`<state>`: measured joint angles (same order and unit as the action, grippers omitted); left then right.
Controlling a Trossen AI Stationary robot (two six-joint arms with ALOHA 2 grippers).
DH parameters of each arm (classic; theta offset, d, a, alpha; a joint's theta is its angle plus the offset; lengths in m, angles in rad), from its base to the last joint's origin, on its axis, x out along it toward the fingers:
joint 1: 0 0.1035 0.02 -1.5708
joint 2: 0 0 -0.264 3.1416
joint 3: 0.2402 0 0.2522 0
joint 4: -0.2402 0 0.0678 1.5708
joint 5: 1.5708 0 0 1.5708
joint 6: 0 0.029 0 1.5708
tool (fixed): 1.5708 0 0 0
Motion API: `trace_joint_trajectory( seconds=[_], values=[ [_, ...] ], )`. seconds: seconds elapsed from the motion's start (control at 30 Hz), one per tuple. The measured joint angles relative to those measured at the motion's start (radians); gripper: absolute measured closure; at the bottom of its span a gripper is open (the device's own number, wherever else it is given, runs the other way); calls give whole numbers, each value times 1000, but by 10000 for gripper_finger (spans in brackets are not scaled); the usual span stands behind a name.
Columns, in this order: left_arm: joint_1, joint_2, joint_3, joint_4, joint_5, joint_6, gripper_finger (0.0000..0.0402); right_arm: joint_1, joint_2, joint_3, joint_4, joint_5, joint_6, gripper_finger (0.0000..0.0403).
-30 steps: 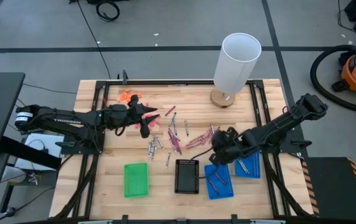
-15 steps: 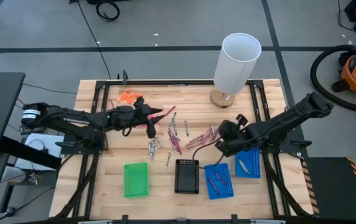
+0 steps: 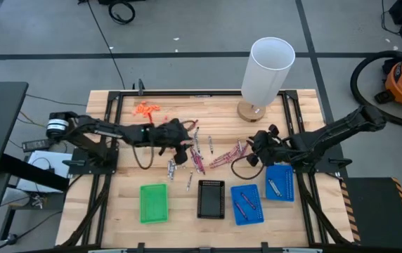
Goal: Sort crayons
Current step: Put the white crayon into the green bin
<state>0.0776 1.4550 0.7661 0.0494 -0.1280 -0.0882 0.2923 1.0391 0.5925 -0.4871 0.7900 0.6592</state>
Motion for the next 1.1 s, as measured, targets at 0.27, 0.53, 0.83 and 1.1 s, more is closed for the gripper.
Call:
trace_joint_trajectory(
  seconds=[0.27, 0.53, 0.83, 1.1],
  values=[
    [-3, 133, 169, -398, 66, 103, 260, -101, -22, -6, 226, -1, -282, 316],
    [-5, 206, 211, -491, 227, 305, 260, -207, -48, -4, 390, -154, -458, 316],
    [-46, 297, 207, -490, 283, 487, 260, -228, -29, -5, 382, -224, -442, 316],
    [-53, 322, 211, -489, 237, 561, 260, -228, -10, -4, 405, -244, -444, 316]
  ],
)
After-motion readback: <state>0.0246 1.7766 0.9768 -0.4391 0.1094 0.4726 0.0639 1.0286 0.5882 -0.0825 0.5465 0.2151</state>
